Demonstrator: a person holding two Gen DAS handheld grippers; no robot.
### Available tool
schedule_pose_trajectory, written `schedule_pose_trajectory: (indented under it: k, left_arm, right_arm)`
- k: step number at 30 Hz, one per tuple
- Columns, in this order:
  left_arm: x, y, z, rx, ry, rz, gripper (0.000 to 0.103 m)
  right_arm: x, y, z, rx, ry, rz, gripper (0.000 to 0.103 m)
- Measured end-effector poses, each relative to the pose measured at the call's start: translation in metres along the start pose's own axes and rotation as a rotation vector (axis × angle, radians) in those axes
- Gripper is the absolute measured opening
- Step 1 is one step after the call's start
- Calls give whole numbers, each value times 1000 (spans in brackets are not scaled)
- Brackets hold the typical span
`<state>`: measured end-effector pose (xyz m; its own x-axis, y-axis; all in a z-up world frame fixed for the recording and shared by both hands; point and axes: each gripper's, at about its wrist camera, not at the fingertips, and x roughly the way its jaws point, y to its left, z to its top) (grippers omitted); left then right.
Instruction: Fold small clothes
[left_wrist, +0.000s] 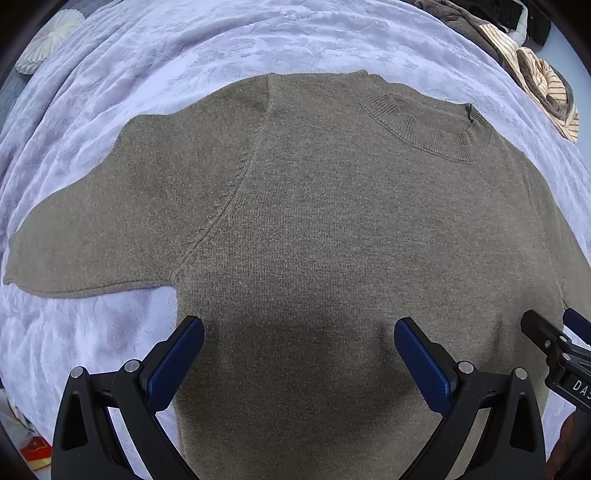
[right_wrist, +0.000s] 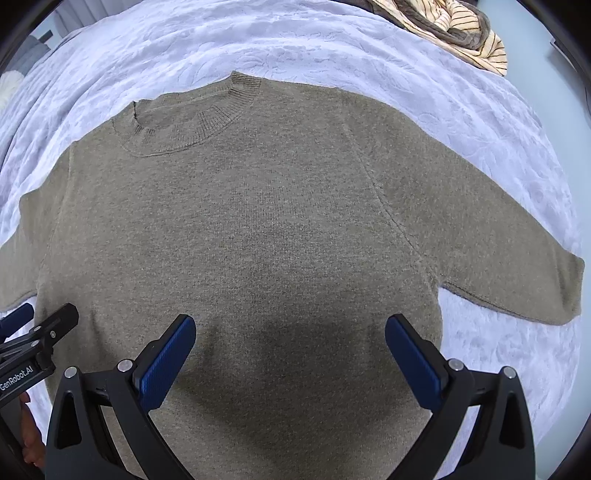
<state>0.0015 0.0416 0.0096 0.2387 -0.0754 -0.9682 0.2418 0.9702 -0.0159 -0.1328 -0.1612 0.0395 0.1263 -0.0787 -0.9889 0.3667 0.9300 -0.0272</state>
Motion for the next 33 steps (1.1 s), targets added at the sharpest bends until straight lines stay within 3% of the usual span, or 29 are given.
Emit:
schedule_pose_trajectory:
  k: [12, 16, 22, 28, 31, 32, 33]
  left_arm:
    - [1, 33, -2, -66, -10, -41, 103]
    - [-5, 87, -8, -149, -74, -50, 103]
    - [-22, 217, -29, -352, -235, 64, 103]
    - [17, 334, -40, -619, -191, 77, 103]
    - [36, 360, -38, -695, -188, 37, 103]
    - [35, 366, -38, -711, -207, 38, 97]
    - [35, 365, -39, -717, -223, 49, 80]
  right_arm:
    - [-6, 17, 5, -39, -9, -10, 102]
    - [-9, 35, 2, -78, -18, 13, 102]
    - [-9, 77, -12, -164, -23, 71, 102]
    - [-3, 119, -35, -239, 2, 106, 102]
    - [-1, 135, -46, -263, 19, 109, 102]
    - [0, 140, -49, -270, 25, 111, 102]
    - [0, 144, -52, -278, 30, 112, 102]
